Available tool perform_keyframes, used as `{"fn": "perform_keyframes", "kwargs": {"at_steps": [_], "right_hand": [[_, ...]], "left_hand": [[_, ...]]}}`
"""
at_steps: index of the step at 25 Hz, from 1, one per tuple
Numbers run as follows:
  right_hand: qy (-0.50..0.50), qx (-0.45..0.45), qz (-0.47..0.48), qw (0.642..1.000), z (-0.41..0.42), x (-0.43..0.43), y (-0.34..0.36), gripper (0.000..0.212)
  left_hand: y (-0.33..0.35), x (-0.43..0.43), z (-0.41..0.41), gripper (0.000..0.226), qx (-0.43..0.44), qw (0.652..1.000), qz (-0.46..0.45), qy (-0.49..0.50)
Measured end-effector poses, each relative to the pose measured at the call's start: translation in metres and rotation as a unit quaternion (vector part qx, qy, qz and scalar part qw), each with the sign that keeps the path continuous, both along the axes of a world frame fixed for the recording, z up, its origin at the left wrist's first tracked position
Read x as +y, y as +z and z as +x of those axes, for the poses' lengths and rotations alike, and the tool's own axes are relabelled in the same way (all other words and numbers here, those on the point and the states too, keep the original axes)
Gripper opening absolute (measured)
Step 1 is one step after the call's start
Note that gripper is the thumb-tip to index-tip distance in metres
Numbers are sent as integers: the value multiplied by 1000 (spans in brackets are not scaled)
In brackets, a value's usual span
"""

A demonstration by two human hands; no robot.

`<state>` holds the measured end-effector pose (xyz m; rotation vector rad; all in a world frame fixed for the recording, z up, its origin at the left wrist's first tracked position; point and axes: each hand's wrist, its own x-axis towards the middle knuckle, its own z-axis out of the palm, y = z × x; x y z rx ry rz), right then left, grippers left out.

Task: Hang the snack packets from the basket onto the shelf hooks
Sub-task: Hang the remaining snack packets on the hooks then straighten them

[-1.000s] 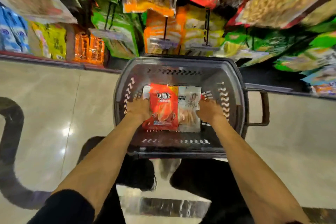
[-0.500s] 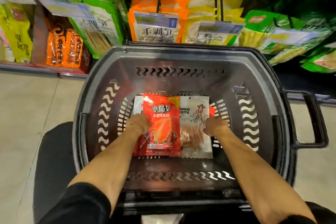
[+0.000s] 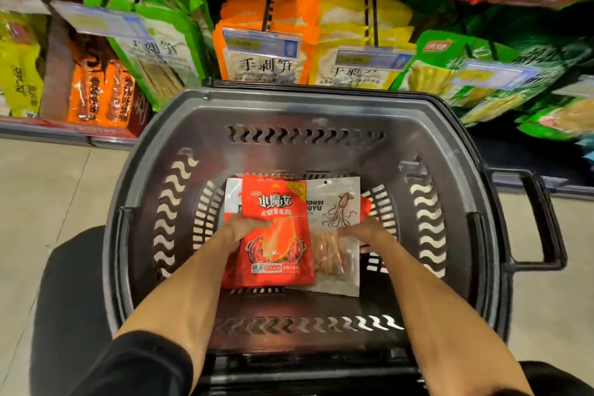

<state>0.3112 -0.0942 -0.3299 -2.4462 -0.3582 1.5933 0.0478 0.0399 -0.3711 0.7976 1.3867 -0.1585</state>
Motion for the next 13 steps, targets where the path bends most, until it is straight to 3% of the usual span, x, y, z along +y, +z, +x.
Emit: {"fn": "perform_keyframes", "kwargs": {"at_steps": [3,6,8,13], "right_hand": [[-54,42,-2,998,-9,-3,-2,46],[-25,-3,30,999,-22,0,17,38],[20,-61,35,997,-31,2,52,32],[65,-129,64,987,-45,5,192,30]], "left_hand": [[5,-3,5,54,12,999,-4,33],[38,-10,7,28,26,996,36,77],[77,-15,0,15,52,990,96,84],[204,-19,-42,12,73,980,163,88]]}}
